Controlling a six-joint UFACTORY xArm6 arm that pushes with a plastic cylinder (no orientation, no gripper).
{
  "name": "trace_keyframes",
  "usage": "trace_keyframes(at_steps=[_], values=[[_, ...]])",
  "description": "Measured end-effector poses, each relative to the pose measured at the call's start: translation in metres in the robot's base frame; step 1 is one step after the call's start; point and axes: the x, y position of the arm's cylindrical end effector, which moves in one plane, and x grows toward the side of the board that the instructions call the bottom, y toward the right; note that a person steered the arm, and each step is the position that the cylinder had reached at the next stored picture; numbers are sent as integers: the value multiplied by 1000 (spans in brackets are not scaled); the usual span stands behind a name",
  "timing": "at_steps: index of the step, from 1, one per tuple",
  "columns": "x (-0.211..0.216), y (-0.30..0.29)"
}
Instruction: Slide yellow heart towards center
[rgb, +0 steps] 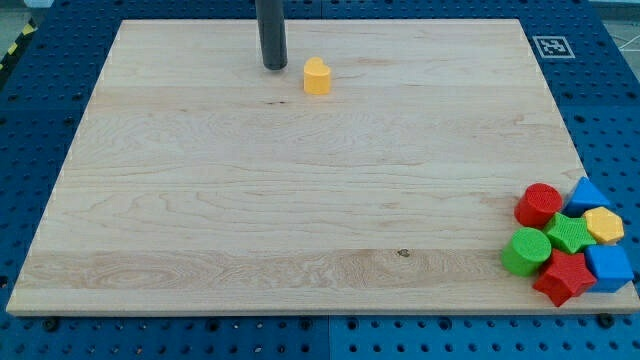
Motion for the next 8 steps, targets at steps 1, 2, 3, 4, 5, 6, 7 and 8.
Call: trace_keyframes(at_steps=[1,2,3,4,5,6,7,8], values=[[3,16],[27,40],[53,63],[49,73],[26,75],[29,96],[57,114],[94,131]])
